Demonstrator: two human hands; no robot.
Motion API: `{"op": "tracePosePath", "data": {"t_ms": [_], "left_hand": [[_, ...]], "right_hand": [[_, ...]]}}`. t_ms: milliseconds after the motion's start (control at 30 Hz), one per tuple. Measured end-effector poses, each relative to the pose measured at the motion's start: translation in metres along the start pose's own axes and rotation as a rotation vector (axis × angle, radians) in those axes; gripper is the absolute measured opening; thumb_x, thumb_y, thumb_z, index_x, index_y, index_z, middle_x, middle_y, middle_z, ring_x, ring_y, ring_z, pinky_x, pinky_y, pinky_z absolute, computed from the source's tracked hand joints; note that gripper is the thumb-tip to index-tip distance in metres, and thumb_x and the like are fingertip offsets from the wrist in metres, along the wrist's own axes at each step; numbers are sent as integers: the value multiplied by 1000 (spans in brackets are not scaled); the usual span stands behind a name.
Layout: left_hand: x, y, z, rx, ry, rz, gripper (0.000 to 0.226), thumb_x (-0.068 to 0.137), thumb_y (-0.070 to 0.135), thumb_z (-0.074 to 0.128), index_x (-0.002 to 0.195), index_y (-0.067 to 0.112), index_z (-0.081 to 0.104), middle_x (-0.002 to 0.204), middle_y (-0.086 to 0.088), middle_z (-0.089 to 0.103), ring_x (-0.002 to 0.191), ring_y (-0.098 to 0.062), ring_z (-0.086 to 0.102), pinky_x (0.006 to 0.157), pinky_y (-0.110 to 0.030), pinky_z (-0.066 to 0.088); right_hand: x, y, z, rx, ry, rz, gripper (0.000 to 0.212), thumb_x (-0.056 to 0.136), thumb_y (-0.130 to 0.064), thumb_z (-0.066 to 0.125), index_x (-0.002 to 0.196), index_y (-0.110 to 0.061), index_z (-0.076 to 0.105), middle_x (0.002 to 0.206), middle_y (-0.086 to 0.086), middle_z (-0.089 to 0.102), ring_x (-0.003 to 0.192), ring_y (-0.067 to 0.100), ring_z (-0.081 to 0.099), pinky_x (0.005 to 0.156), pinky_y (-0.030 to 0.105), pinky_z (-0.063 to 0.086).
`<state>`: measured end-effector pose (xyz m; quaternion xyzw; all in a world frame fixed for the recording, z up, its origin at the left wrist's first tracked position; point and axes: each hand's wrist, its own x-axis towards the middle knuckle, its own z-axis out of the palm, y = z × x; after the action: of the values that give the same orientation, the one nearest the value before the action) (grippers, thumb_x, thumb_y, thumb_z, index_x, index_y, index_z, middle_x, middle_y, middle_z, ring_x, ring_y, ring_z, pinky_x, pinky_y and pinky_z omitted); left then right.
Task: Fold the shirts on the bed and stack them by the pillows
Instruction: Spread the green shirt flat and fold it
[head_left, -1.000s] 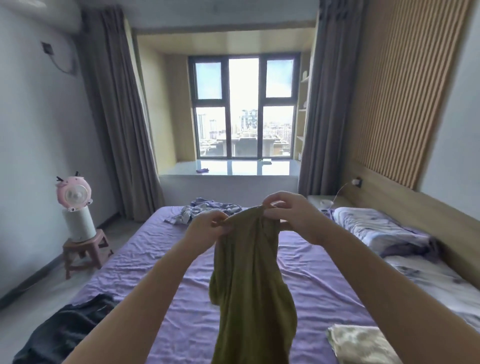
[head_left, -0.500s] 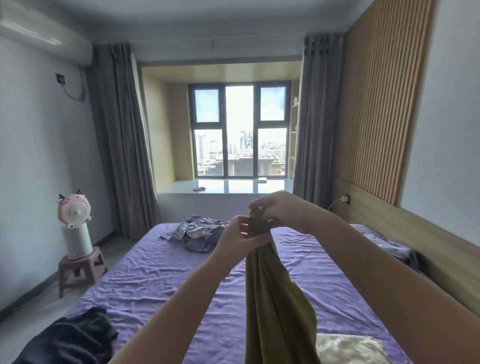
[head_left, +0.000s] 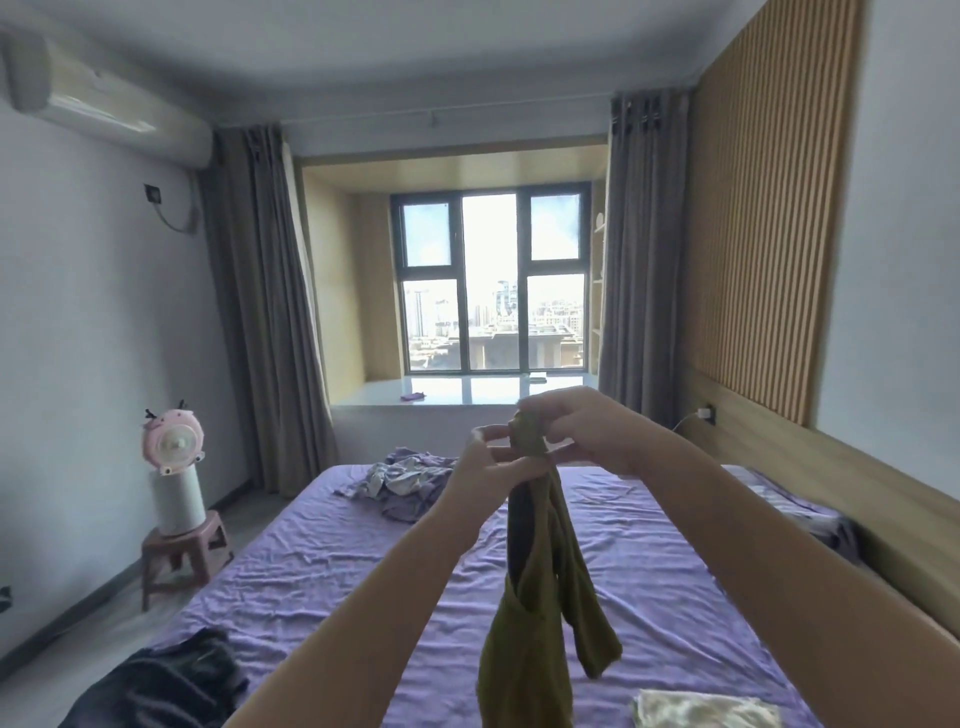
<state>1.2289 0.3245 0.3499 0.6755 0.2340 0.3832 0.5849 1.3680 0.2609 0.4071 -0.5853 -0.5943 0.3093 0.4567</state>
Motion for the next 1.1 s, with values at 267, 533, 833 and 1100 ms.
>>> {"op": "tracePosePath", "data": {"t_ms": [267, 533, 833, 1100], "left_hand": [[-1, 13, -18, 259, 39, 22, 14, 87, 11, 60, 76, 11, 69, 79, -18, 62, 71, -15, 59, 62, -22, 49], [1, 38, -52, 220, 66, 44, 11, 85, 30, 66, 81, 25, 74, 85, 3, 70, 85, -14, 63, 72, -24, 51], [0, 63, -91, 279, 9, -34, 15, 86, 12, 58, 71, 10, 60, 72, -3, 58, 74, -15, 55, 80, -31, 47], [-7, 47, -135, 347, 17, -20, 14, 90, 20, 59, 87, 7, 63, 81, -5, 59, 74, -15, 58, 70, -27, 50]], "right_hand": [[7, 3, 2, -226, 215, -46, 8, 81, -13, 70, 89, -14, 72, 85, 1, 69, 74, 10, 65, 54, 17, 50], [16, 2, 21, -131, 123, -44, 9, 88, -14, 61, 85, -19, 69, 85, 1, 67, 77, 11, 64, 72, 24, 53], [28, -4, 62, 124, -146, -130, 21, 88, -18, 62, 105, -7, 68, 105, 11, 67, 102, 24, 63, 95, 39, 49], [43, -17, 92, 97, -41, -123, 18, 87, -15, 63, 101, -3, 65, 89, 9, 68, 80, 18, 67, 75, 31, 57]]}}
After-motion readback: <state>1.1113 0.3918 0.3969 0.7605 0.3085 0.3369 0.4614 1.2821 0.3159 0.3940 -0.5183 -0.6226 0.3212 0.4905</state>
